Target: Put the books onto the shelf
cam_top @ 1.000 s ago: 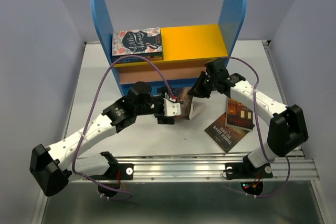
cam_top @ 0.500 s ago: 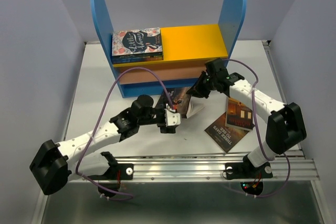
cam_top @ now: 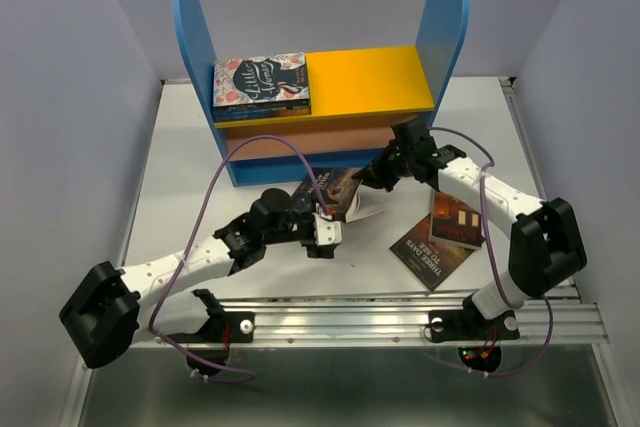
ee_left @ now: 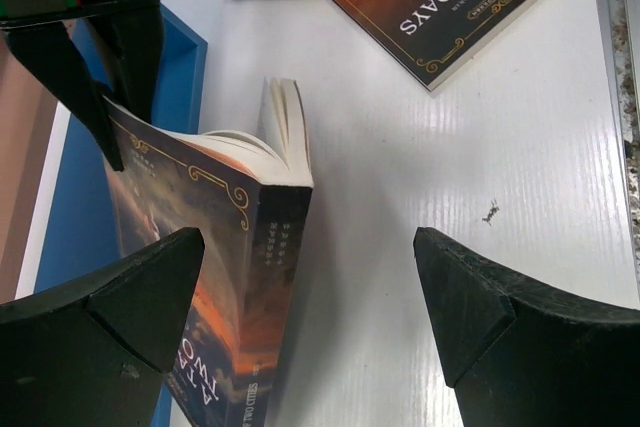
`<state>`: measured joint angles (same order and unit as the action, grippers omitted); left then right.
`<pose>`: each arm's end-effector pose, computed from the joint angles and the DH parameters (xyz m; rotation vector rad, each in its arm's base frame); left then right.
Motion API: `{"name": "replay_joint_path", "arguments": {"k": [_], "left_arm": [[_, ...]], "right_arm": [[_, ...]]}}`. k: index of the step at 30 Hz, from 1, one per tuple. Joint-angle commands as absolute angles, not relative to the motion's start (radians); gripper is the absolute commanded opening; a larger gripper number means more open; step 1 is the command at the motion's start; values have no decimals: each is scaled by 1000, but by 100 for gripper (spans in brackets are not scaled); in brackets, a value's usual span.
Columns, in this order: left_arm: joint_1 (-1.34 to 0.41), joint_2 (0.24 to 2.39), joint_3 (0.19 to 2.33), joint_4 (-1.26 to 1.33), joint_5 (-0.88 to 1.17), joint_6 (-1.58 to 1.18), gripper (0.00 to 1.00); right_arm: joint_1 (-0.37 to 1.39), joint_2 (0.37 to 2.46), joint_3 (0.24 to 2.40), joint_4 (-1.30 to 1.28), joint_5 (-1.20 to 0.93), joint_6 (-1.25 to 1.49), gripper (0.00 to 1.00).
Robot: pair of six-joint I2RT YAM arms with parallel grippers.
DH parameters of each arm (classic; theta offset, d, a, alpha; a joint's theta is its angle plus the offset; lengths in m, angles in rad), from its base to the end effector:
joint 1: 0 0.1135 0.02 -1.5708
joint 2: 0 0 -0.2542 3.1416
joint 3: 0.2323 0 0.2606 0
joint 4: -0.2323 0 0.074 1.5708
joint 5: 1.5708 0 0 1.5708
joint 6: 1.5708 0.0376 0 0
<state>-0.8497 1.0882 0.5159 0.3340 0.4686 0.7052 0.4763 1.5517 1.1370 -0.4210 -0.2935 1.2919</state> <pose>0.1538 -0.2007 0.2264 1.4889 1.0358 -0.5255 0.3018 0.1679 0.2388 0.9290 2.5376 1.0562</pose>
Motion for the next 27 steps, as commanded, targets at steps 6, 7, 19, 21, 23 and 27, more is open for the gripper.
{"name": "replay_joint_path", "arguments": {"k": [6,7,19,21,23,27], "left_arm": [[-835,1137,503,492,446,684,95],[-831,1147,503,506,446,686,92],[-801,1226,512,597,451,640,49],[-801,1232,514,604,449,624,45],[-801,1233,515,617,443,609,24],[-798,1227,518,617,445,584,0]], "right_arm": [[468,1453,1089,-318,-397,1448,1],[468,1447,1088,-318,-399,1453,1],[468,1397,1037,-316,-456,1482,1],[468,1391,1017,-311,-451,1496,1],[468,1385,1008,-301,-448,1499,1],[468,1387,999,-301,-448,1503,1]]}}
